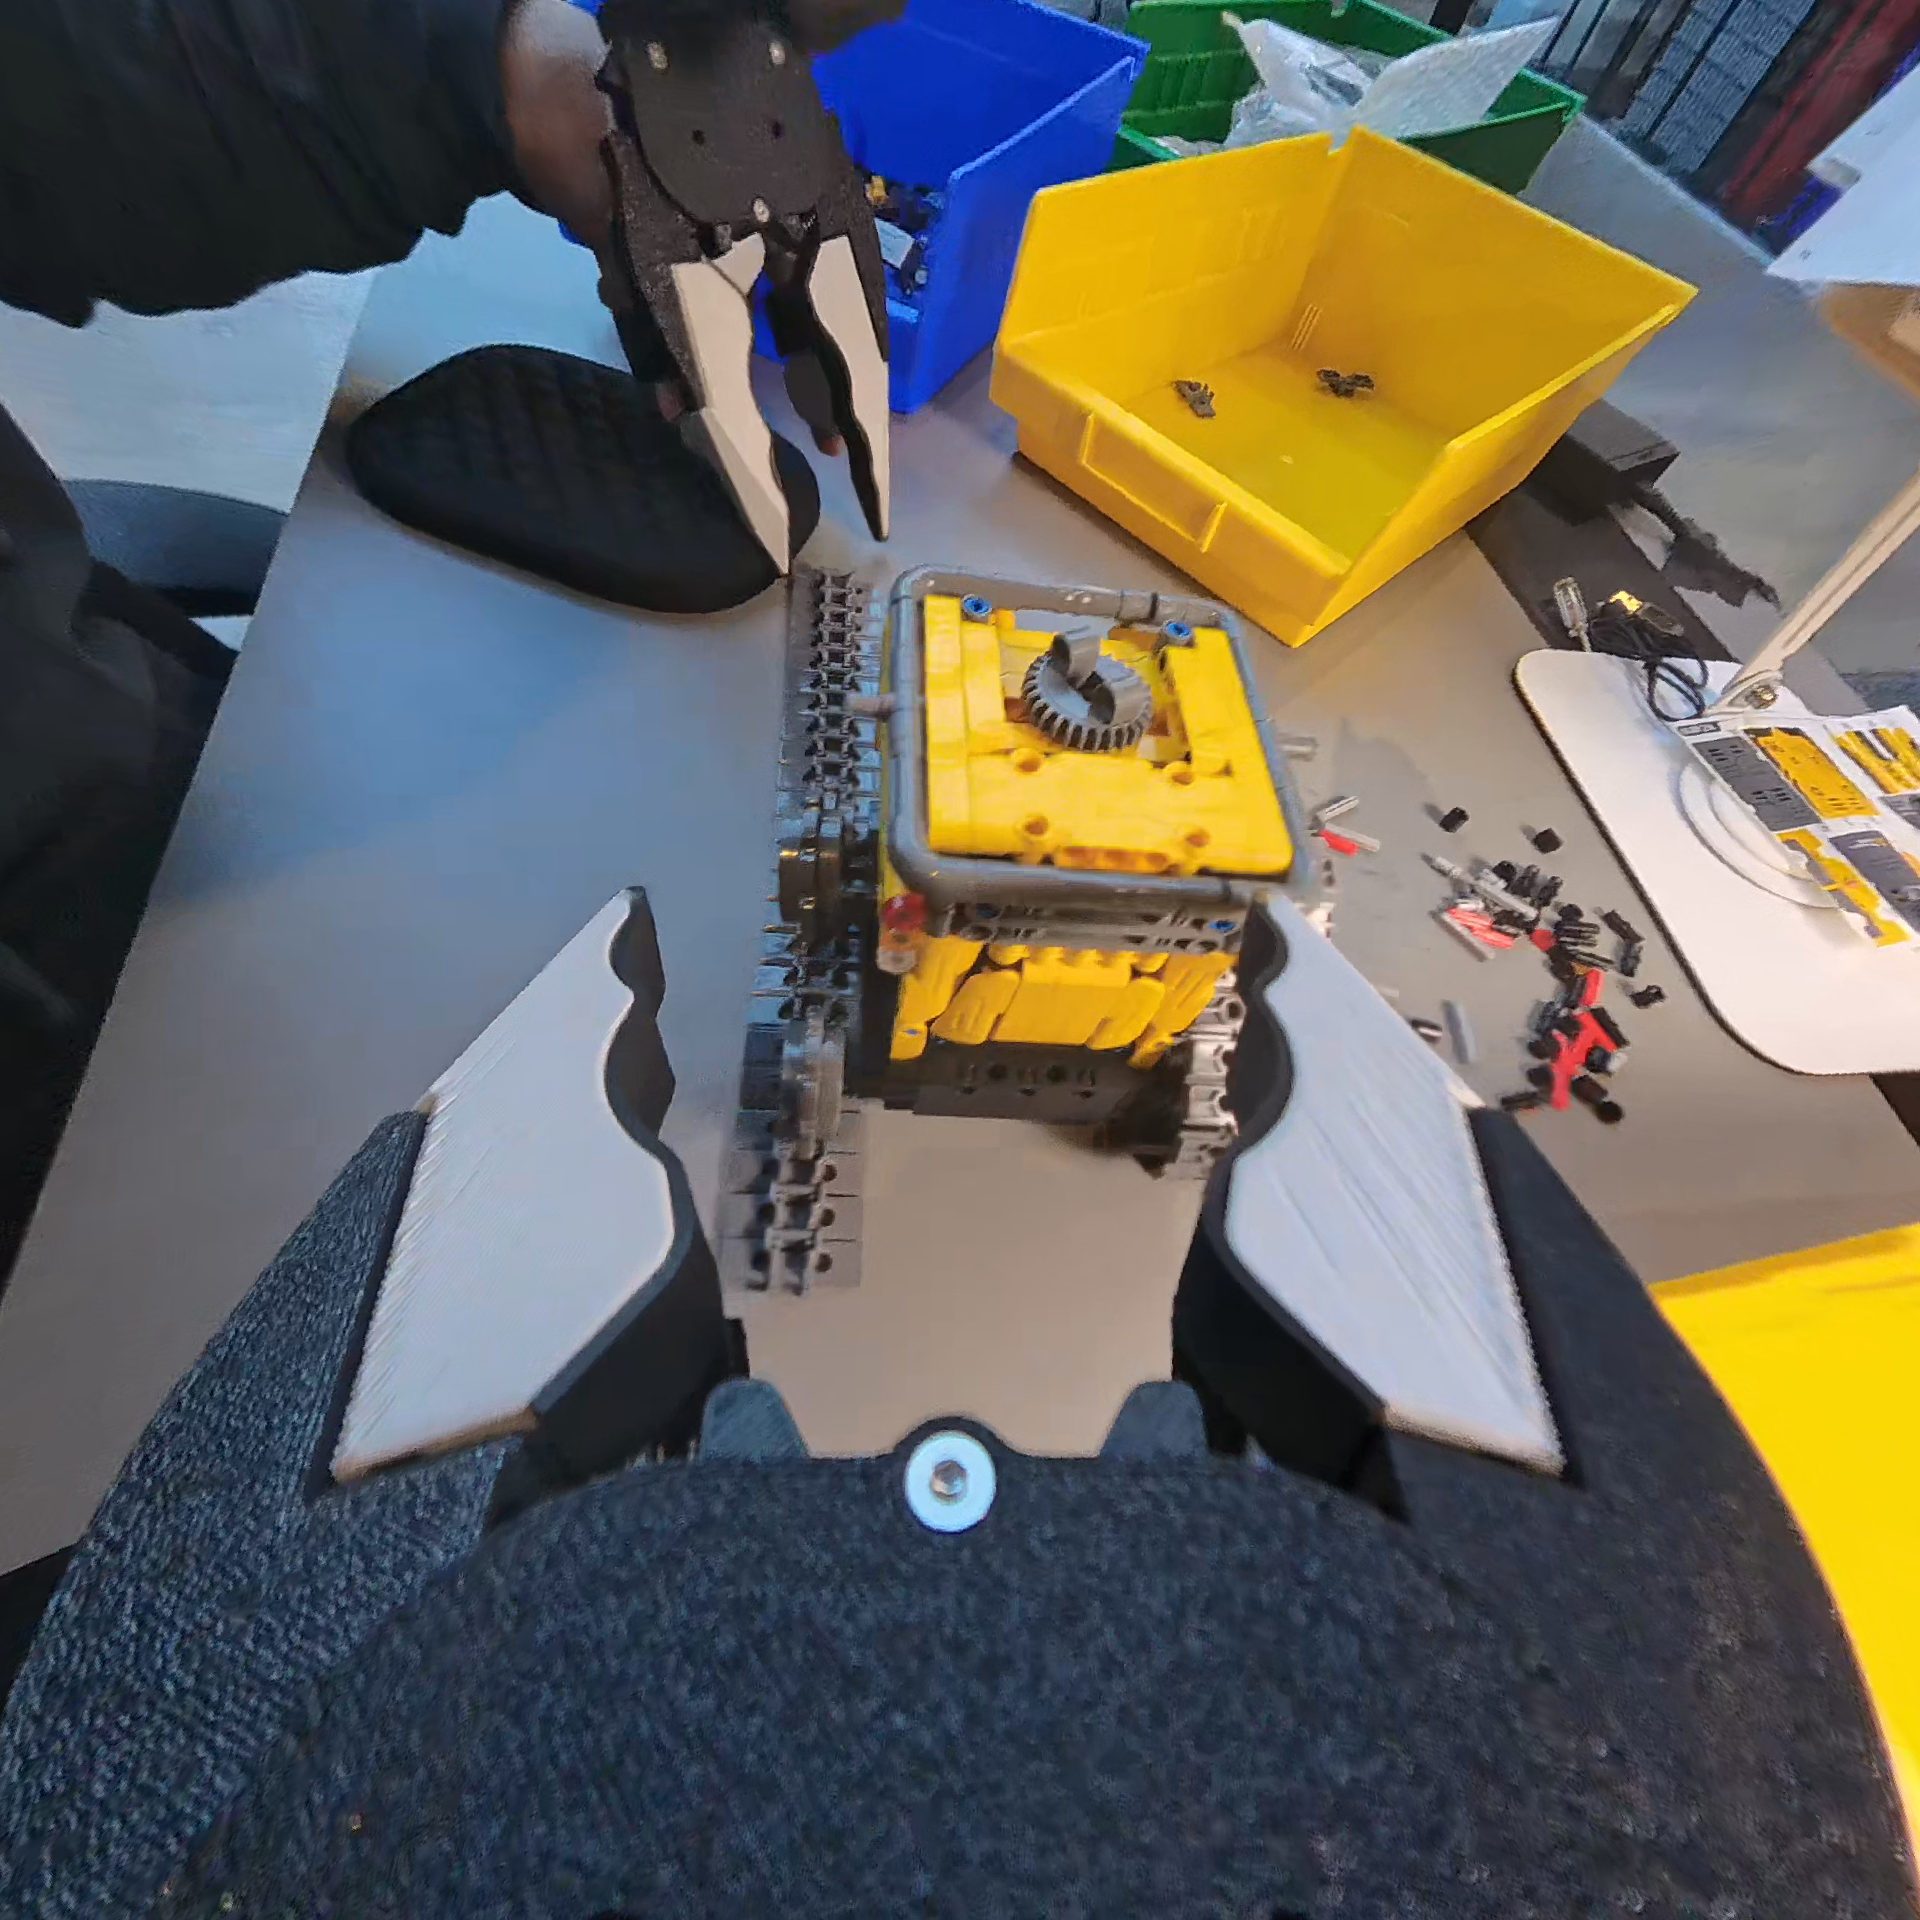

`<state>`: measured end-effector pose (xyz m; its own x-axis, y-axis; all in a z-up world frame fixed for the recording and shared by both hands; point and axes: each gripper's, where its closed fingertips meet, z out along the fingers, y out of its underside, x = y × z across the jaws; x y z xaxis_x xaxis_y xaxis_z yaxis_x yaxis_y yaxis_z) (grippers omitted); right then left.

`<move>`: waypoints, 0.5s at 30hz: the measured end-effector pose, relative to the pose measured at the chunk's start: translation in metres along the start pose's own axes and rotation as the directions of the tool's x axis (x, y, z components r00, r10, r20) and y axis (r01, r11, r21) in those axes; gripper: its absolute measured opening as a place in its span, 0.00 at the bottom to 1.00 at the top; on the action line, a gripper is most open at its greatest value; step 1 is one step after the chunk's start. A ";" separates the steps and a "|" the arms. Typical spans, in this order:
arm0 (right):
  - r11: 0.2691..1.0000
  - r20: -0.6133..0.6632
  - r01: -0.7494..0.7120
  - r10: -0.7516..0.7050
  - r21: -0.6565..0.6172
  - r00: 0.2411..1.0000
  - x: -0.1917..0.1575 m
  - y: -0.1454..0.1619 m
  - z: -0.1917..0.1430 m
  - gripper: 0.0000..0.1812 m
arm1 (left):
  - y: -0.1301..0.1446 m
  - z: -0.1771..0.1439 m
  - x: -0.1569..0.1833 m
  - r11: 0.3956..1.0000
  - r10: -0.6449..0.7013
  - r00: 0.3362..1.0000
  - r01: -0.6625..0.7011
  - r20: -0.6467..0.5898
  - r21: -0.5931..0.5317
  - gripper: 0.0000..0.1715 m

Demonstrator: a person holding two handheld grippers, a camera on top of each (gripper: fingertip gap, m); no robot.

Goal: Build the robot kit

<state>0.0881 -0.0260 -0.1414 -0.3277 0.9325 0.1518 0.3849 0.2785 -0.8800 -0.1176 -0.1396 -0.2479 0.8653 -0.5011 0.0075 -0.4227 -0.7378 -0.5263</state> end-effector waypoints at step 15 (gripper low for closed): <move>0.998 -0.055 -0.052 0.054 0.037 0.997 -0.034 0.019 -0.017 0.56 | -0.017 0.008 0.007 0.994 0.107 0.994 -0.107 0.018 0.012 0.10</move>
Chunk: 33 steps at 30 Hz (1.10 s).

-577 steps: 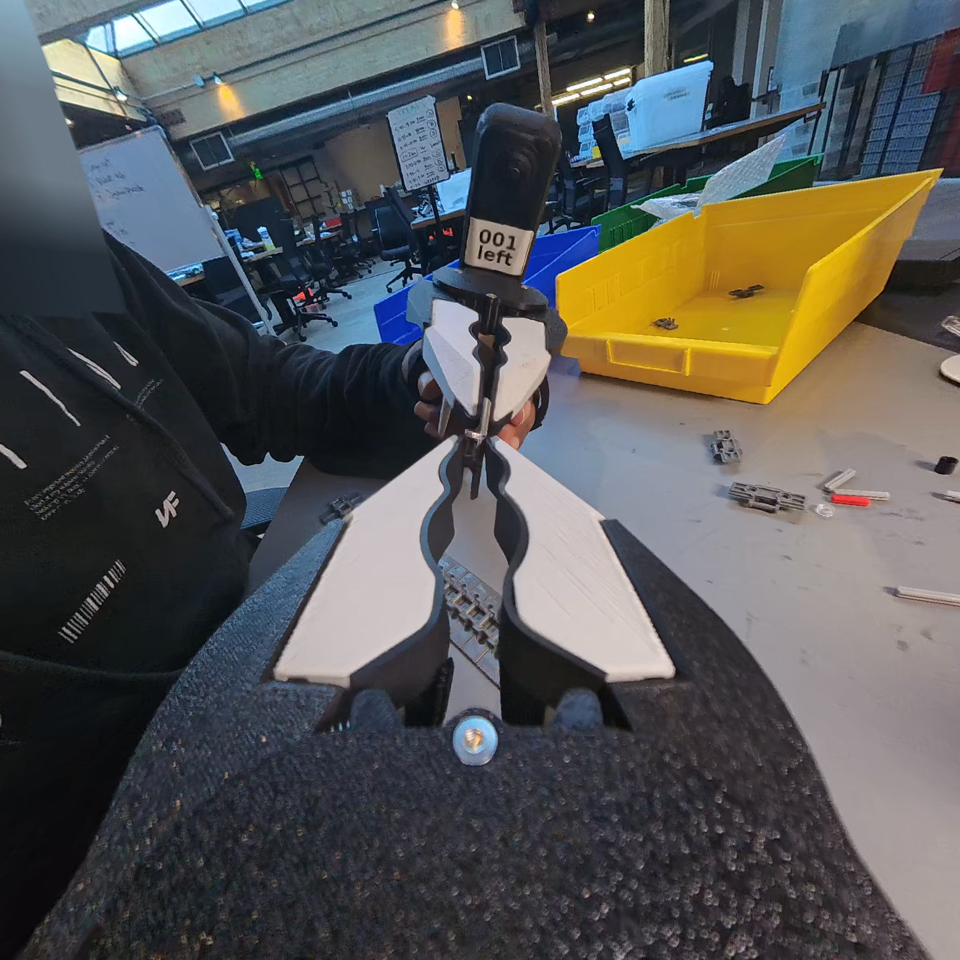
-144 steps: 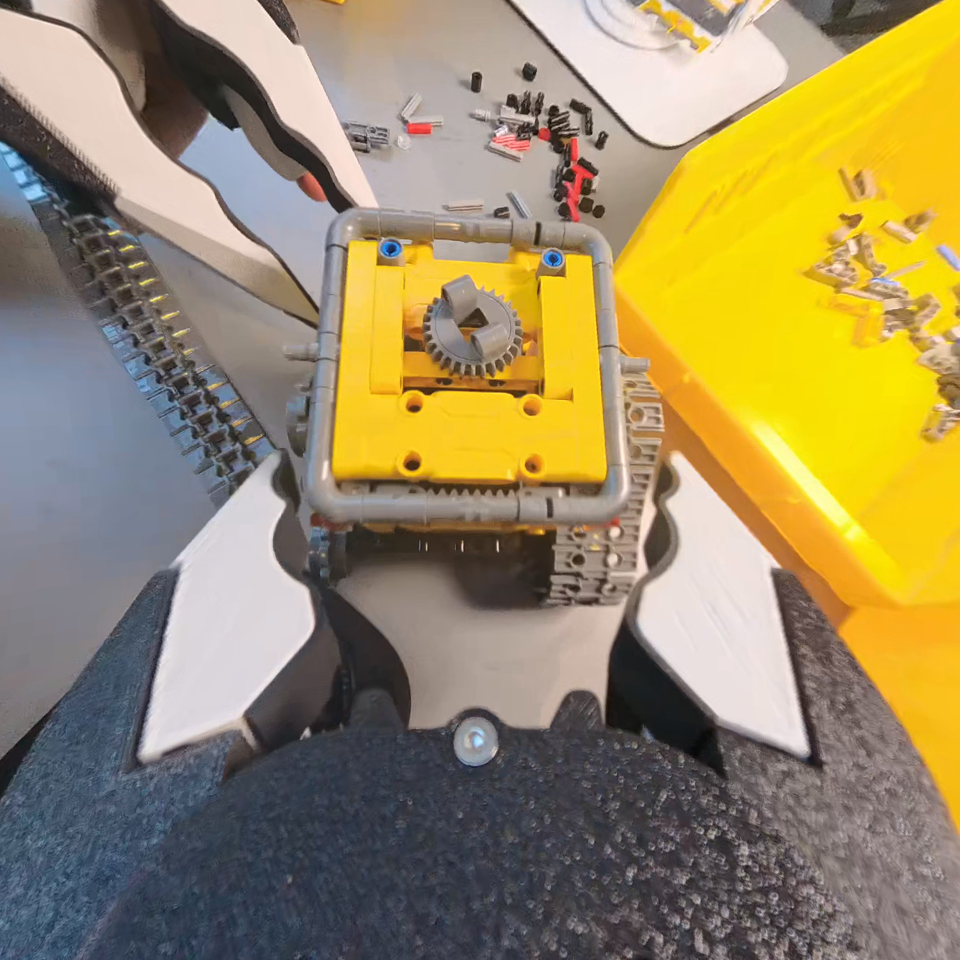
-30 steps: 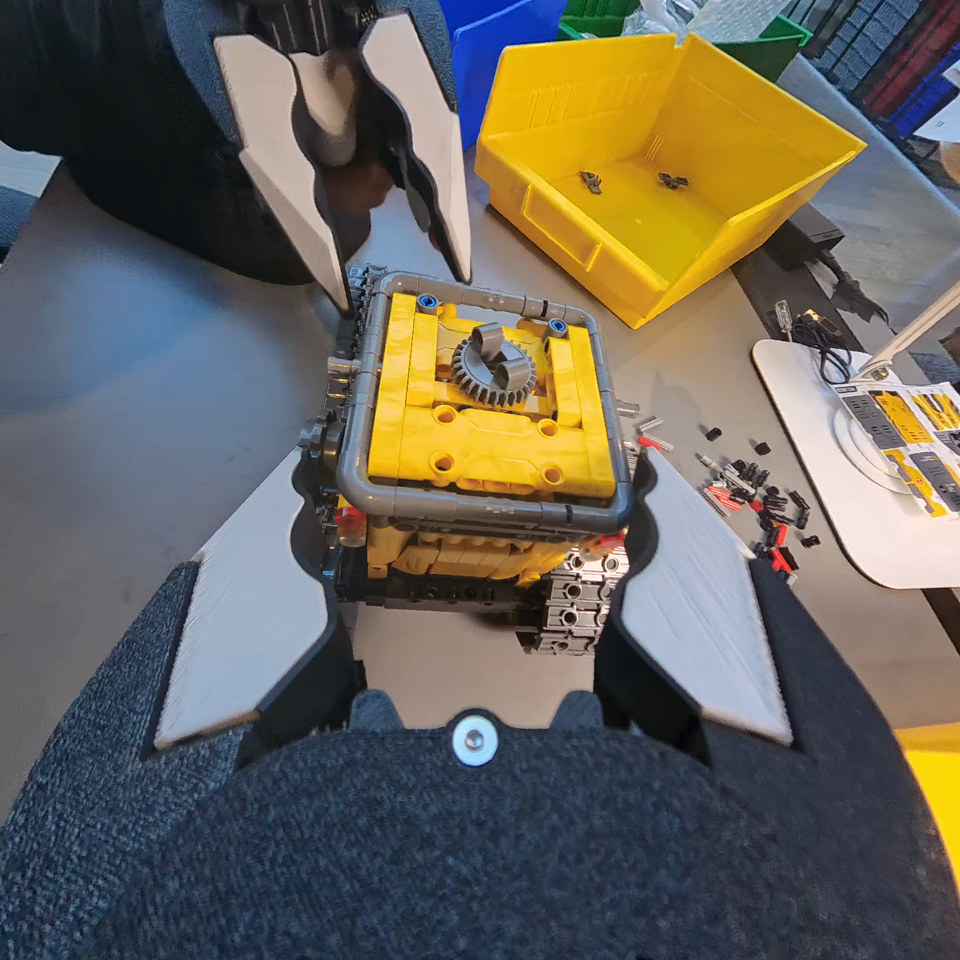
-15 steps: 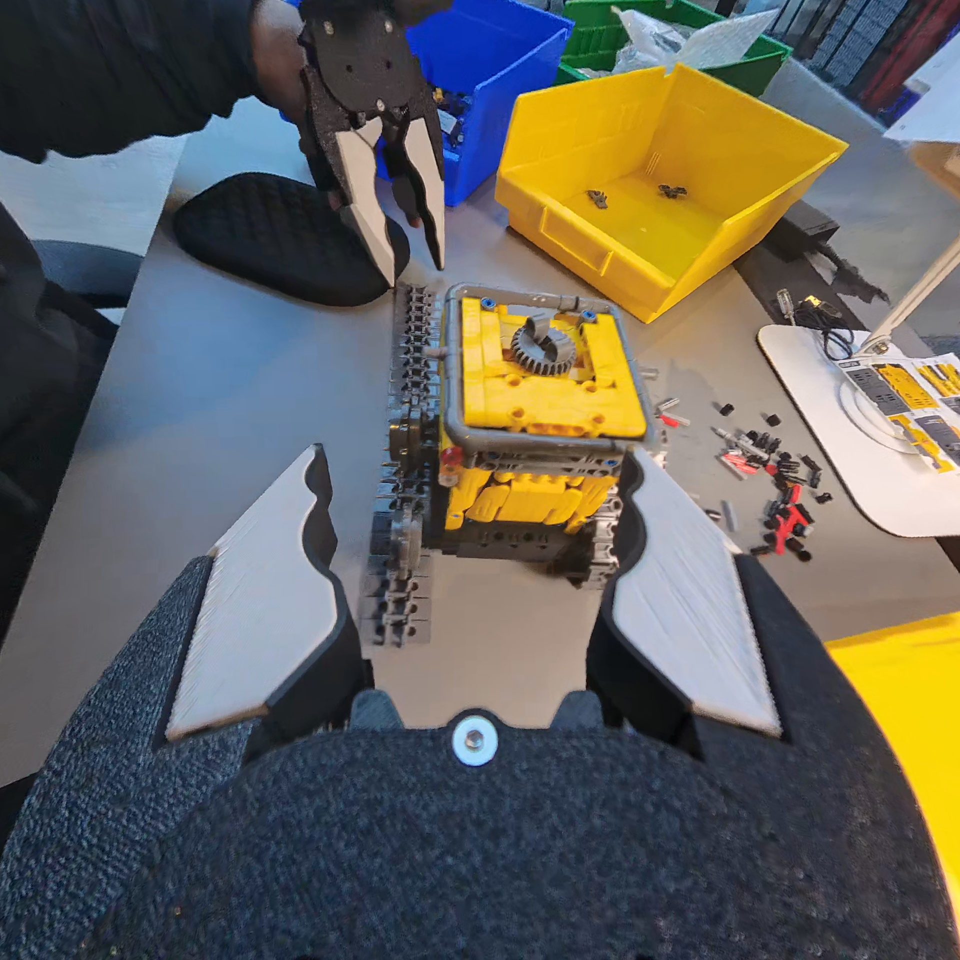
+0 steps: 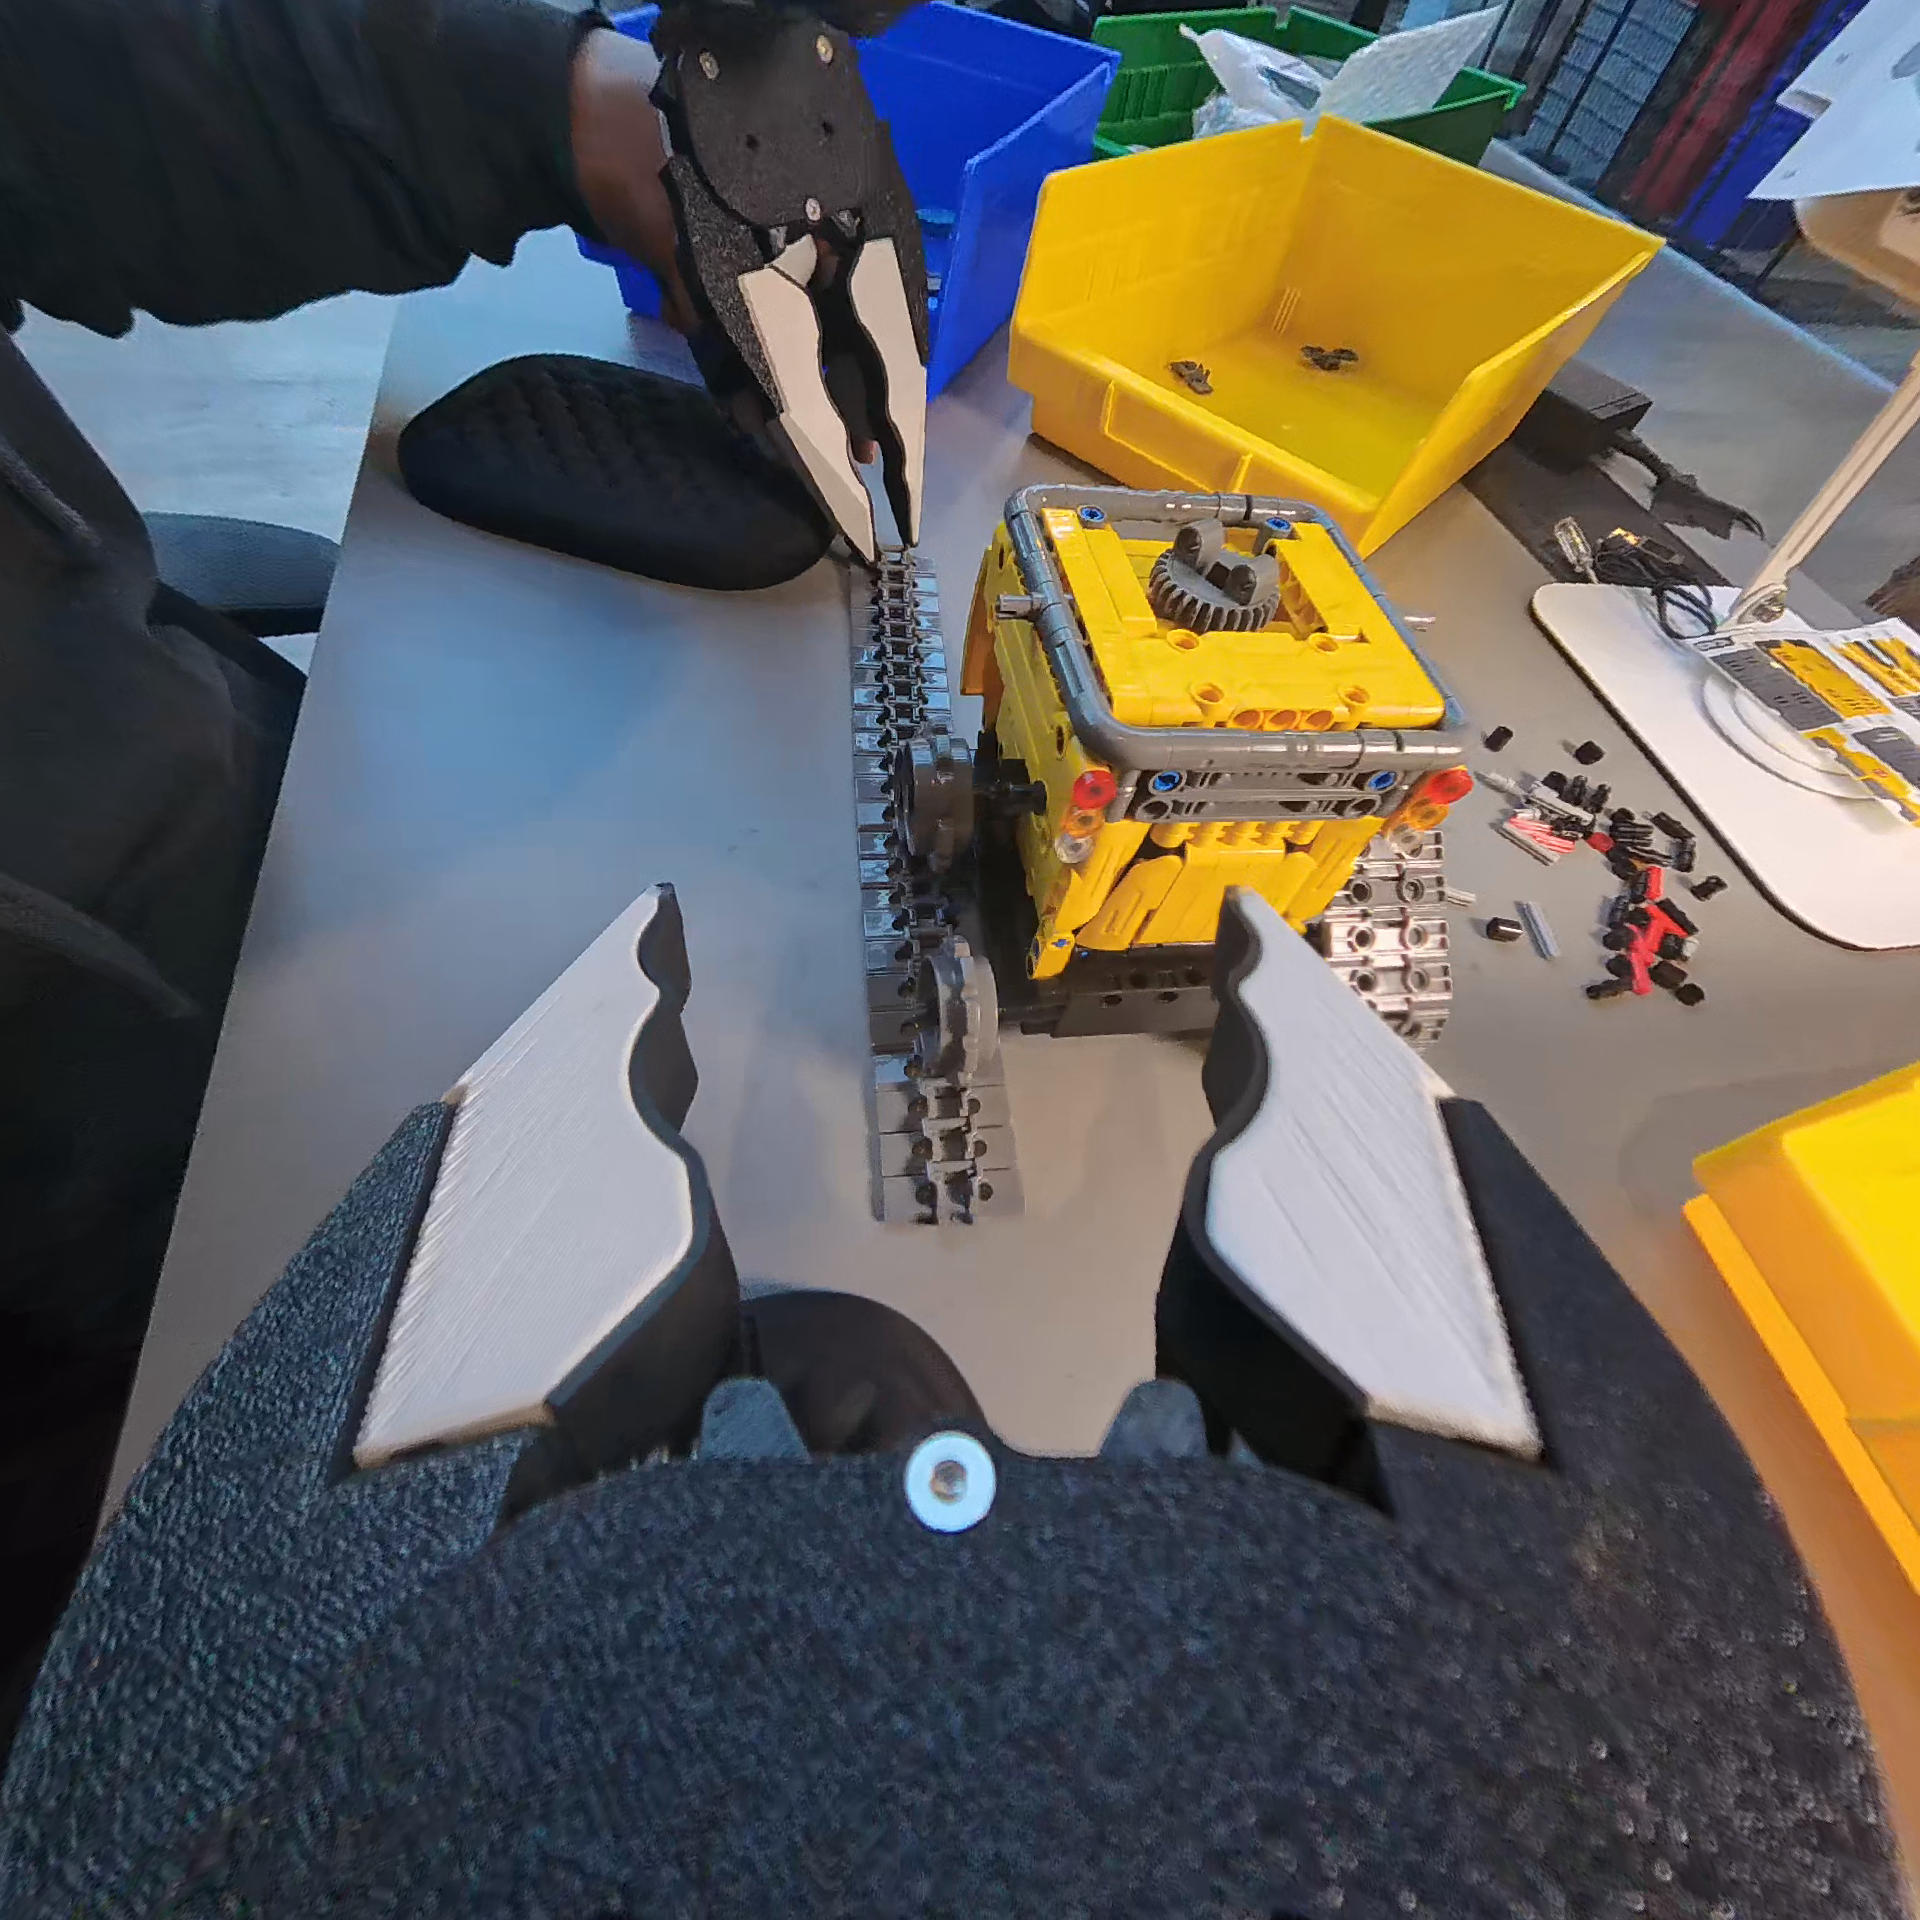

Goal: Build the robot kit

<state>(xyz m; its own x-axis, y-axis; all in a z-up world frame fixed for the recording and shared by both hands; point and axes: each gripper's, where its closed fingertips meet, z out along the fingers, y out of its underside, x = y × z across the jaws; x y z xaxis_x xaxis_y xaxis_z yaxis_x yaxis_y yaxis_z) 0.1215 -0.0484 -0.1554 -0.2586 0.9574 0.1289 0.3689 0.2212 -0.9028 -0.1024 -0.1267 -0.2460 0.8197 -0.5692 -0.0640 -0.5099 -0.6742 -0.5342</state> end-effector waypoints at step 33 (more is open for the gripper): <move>0.968 -0.303 -0.241 0.249 0.063 0.920 -0.023 -0.046 0.142 0.15 | -0.116 -0.055 0.065 0.833 0.120 0.990 -0.060 -0.074 0.549 0.06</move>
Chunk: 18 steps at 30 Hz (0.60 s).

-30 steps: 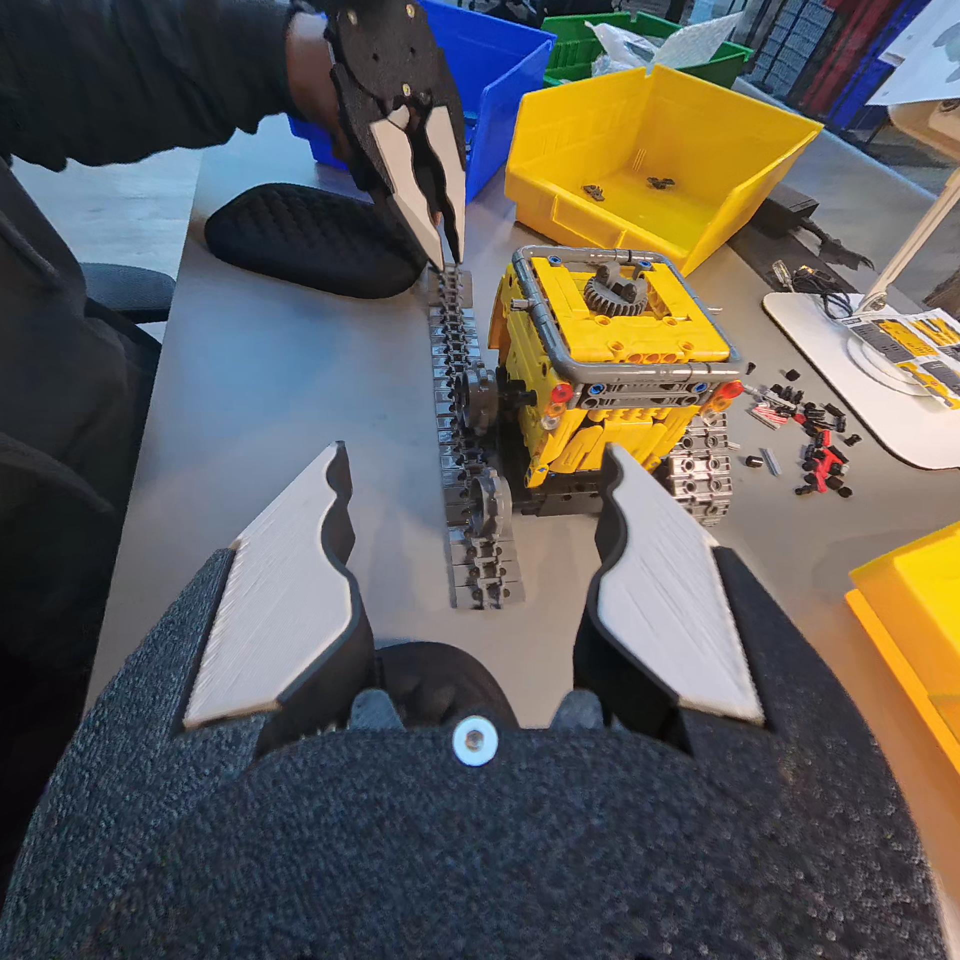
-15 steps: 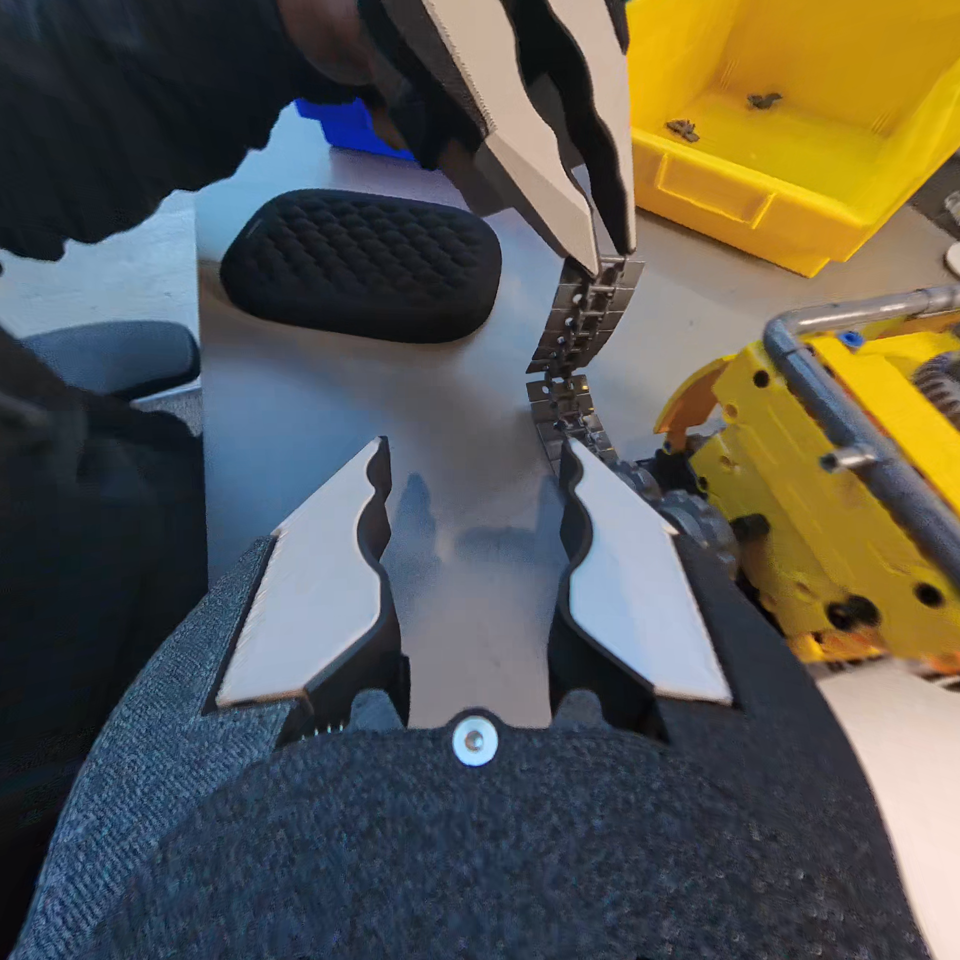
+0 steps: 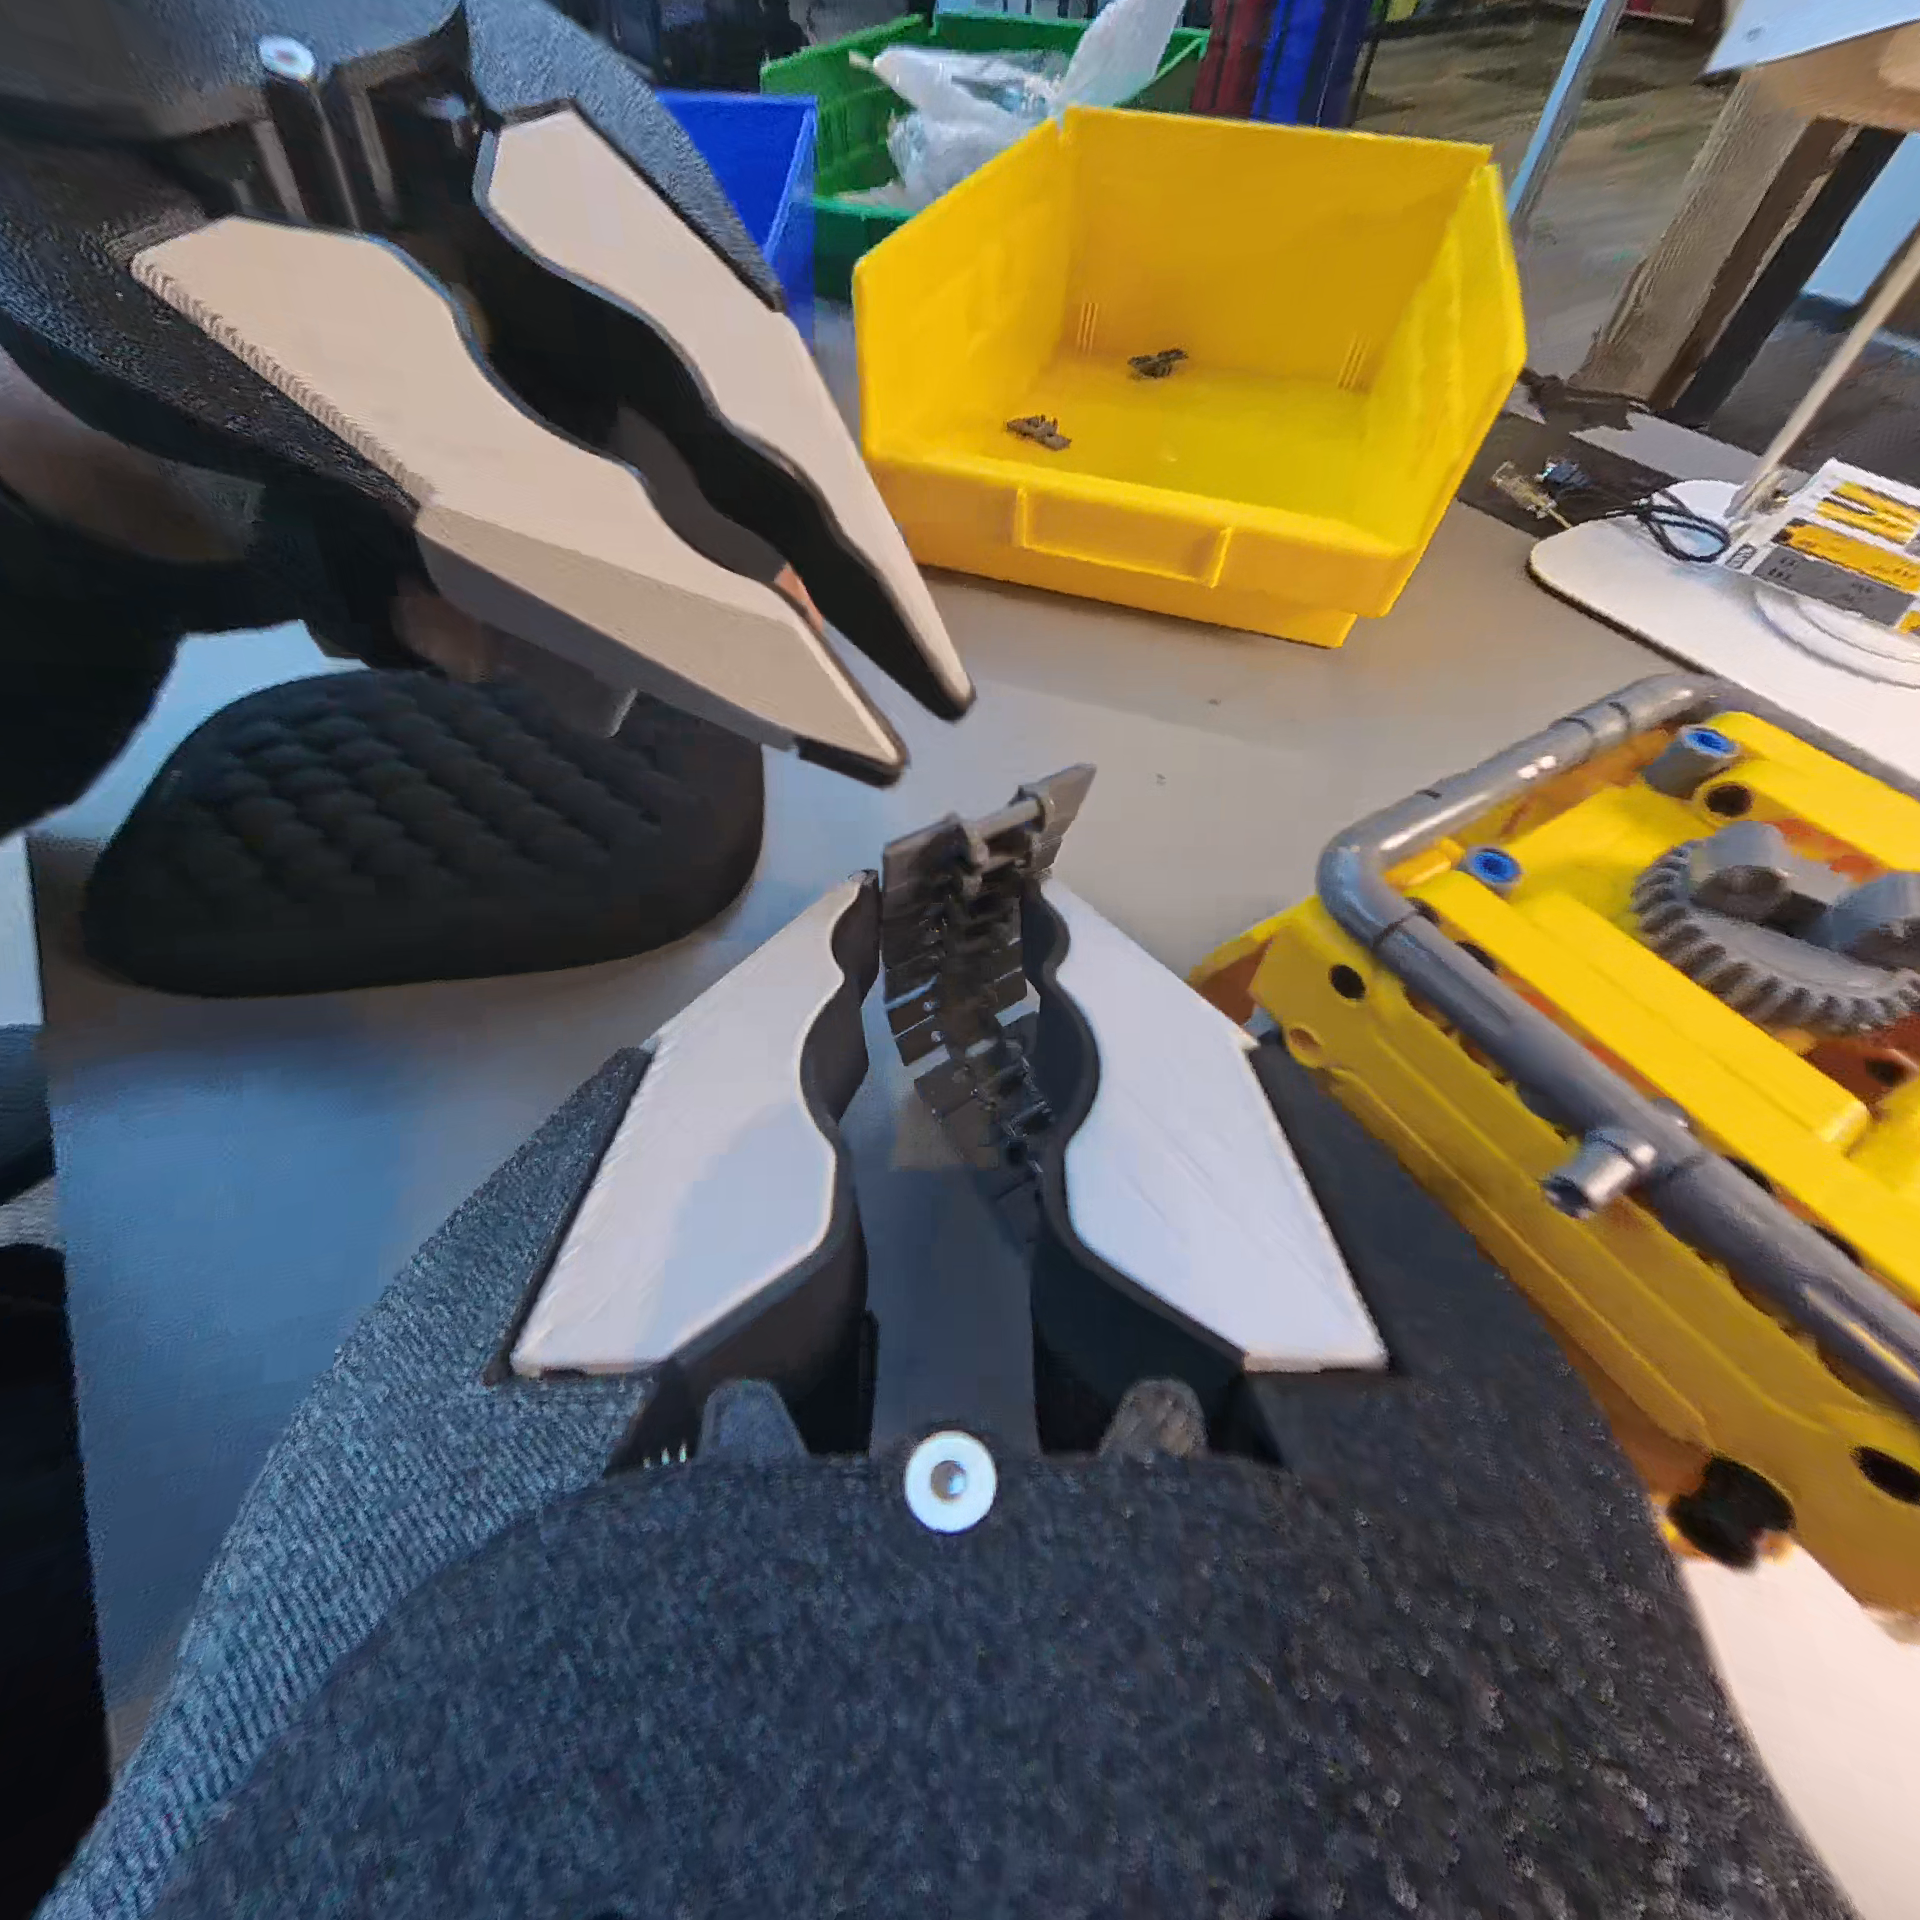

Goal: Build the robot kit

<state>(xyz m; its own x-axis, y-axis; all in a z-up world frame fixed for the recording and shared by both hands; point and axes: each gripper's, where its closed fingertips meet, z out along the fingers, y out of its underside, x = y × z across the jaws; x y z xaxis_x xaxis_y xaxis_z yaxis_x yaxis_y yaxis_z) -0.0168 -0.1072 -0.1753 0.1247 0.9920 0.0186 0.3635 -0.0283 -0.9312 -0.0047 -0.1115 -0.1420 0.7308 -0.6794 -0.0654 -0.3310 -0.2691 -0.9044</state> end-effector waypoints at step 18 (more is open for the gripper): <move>0.970 0.075 -0.214 0.206 0.114 0.976 0.040 0.001 -0.095 0.14 | 0.012 0.062 0.017 0.978 0.178 0.983 -0.182 -0.047 -0.099 0.13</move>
